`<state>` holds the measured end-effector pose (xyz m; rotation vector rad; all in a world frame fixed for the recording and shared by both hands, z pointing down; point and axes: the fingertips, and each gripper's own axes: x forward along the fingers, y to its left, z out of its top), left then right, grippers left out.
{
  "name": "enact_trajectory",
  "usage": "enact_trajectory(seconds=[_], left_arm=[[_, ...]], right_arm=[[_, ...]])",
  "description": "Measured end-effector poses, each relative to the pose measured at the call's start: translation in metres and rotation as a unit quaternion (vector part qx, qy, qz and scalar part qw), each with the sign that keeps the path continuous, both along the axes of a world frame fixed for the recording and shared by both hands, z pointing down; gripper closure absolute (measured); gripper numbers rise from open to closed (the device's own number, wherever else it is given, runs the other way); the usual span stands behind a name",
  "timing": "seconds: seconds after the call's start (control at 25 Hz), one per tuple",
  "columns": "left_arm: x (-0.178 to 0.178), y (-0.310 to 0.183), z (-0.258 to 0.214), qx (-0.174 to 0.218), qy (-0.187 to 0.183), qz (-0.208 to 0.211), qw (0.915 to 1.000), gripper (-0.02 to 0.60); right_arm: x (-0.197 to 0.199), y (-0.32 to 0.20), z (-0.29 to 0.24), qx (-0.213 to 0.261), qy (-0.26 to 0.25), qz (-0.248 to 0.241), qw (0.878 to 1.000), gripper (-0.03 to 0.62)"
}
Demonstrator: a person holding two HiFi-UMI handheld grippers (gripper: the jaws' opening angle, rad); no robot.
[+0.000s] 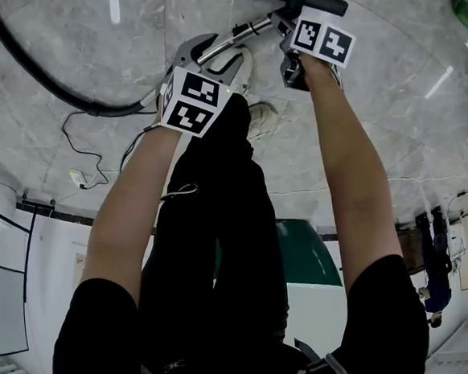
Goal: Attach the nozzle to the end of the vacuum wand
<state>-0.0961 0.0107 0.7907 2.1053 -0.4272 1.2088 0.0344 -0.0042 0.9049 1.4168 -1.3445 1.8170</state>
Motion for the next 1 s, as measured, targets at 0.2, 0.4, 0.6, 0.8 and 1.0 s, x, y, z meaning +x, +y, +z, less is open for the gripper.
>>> enact_trajectory(seconds=[0.2,0.4,0.6,0.8,1.0], left_arm=[[0.006,-0.022,-0.059,0.081,0.007,-0.036,0.996,0.43],[0.021,-0.05,-0.184,0.164,0.028,-0.106,0.9804,0.571],[0.026,-0.04,-0.333,0.208,0.019,-0.132,0.9691,0.573],[0.055,-0.036,-0.512,0.248,0.057,-0.134,0.9579,0.574],[0.084,0.011,-0.675,0.25,0.083,-0.126,0.9563,0.574]], right_arm=[[0.004,0.023,-0.073,0.029,-0.009,-0.029,0.999,0.4],[0.003,0.011,-0.227,0.167,0.073,-0.123,0.975,0.582],[0.015,0.001,-0.43,0.289,0.169,-0.091,0.938,0.582],[0.032,0.004,-0.647,0.388,0.24,-0.069,0.887,0.583],[0.054,0.066,-0.815,0.422,0.262,0.003,0.868,0.583]])
